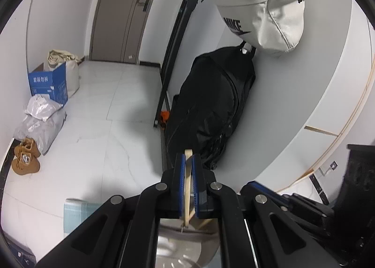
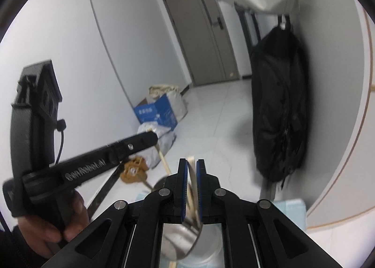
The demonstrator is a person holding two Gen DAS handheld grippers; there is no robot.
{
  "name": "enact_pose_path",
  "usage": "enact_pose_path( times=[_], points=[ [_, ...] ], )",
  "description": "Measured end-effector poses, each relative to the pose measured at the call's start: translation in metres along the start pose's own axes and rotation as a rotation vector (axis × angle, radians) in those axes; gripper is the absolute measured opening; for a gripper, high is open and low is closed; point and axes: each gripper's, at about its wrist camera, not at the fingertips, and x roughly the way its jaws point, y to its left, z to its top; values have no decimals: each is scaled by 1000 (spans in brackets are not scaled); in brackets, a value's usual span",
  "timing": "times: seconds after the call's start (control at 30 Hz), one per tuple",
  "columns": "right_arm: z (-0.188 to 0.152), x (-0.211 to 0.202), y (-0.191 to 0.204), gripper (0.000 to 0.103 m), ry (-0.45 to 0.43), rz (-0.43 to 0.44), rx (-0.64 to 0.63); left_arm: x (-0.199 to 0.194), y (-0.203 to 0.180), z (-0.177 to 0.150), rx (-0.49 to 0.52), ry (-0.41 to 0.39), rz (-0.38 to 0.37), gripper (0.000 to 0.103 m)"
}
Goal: Organize utensils
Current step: 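Open the left tool into the holder while the right tool releases its chopstick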
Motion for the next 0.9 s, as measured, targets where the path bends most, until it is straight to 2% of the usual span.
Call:
enact_pose_path(
  times=[0.1,0.13,0.17,0.33,0.4,0.47,0.57,0.8,0.9],
  points=[
    [-4,3,-4,9,55,47,45,-7,3,-1,-18,16,18,27],
    [-5,1,-6,10,63,54,53,-11,3,-4,-21,12,22,43],
    [-6,-2,-7,11,67,56,58,-18,3,-4,-26,-4,28,54],
    [-12,-24,-14,24,38,37,102,-36,-3,-9,-6,-29,84,58],
    [-14,-32,-13,26,35,36,107,-41,-5,-12,-2,-36,109,59],
    [-16,-39,-10,35,30,33,99,-49,-11,-15,4,-46,142,63],
    [-20,-51,-3,47,5,32,86,-58,-14,-20,5,-68,151,71],
    [-32,-72,7,60,-20,22,74,-77,-26,-36,42,-94,215,73],
    [-37,-81,11,67,-28,21,67,-83,-30,-44,57,-101,244,83]
  ],
)
